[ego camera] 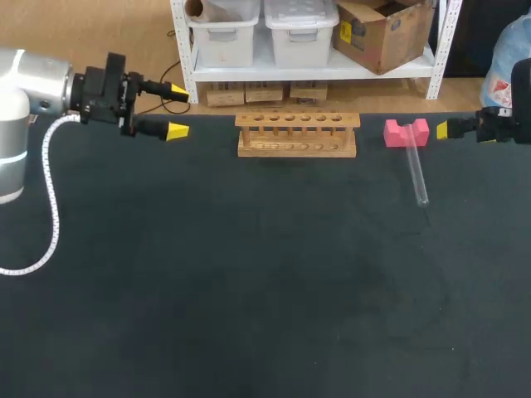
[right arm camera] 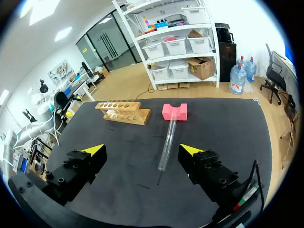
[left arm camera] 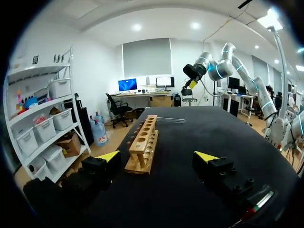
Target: Grasp the test tube, adjust it, and insert it.
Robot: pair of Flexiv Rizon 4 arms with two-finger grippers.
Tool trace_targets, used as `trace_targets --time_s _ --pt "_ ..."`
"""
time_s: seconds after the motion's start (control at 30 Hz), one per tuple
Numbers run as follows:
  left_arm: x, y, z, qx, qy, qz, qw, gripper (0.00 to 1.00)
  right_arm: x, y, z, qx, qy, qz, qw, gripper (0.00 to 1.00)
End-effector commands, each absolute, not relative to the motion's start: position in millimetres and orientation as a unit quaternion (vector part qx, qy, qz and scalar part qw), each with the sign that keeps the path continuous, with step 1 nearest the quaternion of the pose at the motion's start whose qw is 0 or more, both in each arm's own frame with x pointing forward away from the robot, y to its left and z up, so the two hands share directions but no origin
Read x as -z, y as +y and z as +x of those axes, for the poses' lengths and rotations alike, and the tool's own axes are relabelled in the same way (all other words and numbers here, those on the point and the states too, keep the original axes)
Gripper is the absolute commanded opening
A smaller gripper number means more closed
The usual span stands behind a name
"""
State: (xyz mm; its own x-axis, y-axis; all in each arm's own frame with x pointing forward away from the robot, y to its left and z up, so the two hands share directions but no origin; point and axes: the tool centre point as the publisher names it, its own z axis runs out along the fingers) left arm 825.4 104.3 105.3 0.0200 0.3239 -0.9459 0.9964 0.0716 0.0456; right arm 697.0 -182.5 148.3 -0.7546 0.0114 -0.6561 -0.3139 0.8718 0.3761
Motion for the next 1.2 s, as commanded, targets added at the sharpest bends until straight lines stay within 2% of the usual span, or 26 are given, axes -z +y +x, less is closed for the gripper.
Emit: trace_targets --time_s 0.03,1.2 --pt "-100.7 102.8 819.6 0.370 0.603 0.544 0.451 1.00 -148.2 -182.6 696.9 -0.238 0.906 -0.084 0.340 1.00" --pt "-95.1 87.9 817.3 0.337 0.656 0.519 0.432 1.00 -148.2 -182.6 696.9 -0.238 0.906 -0.084 0.340 1.00"
